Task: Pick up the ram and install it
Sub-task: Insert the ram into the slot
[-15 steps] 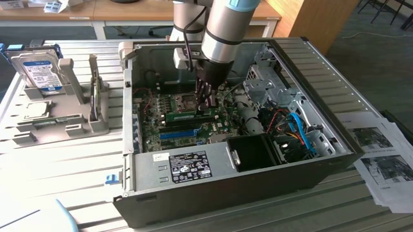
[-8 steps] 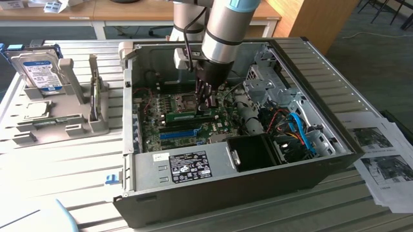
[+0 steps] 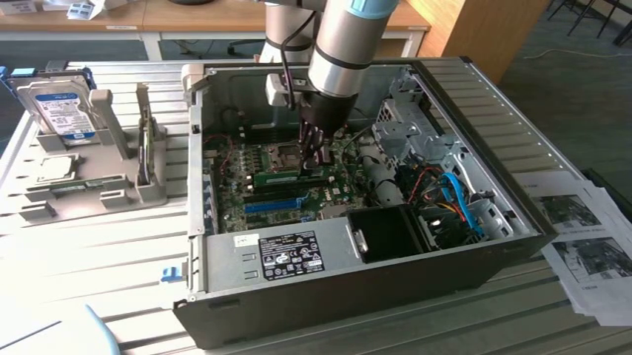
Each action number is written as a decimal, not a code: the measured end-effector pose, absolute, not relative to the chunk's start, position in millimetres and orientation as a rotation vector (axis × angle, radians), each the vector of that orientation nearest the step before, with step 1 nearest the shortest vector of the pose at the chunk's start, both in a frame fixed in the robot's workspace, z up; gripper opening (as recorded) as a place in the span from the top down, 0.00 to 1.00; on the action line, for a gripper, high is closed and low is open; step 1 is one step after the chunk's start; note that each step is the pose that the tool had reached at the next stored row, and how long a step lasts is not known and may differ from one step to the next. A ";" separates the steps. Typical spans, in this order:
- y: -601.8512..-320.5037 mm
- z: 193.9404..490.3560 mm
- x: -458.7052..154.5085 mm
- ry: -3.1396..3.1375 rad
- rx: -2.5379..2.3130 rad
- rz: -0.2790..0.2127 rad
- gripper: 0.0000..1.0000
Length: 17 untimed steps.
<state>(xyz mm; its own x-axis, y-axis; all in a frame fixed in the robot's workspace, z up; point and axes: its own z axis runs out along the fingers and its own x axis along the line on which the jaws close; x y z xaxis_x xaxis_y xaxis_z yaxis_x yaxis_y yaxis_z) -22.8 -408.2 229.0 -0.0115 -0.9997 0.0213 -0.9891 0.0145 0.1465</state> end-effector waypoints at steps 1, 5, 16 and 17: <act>-408.2 229.0 -22.8 -2.150 2.122 -0.136 0.89; -408.2 228.4 -22.8 -2.150 2.122 -0.136 0.89; -408.2 225.1 -22.8 -2.149 2.122 -0.136 0.89; -408.1 224.9 -22.8 -2.149 2.122 -0.136 0.89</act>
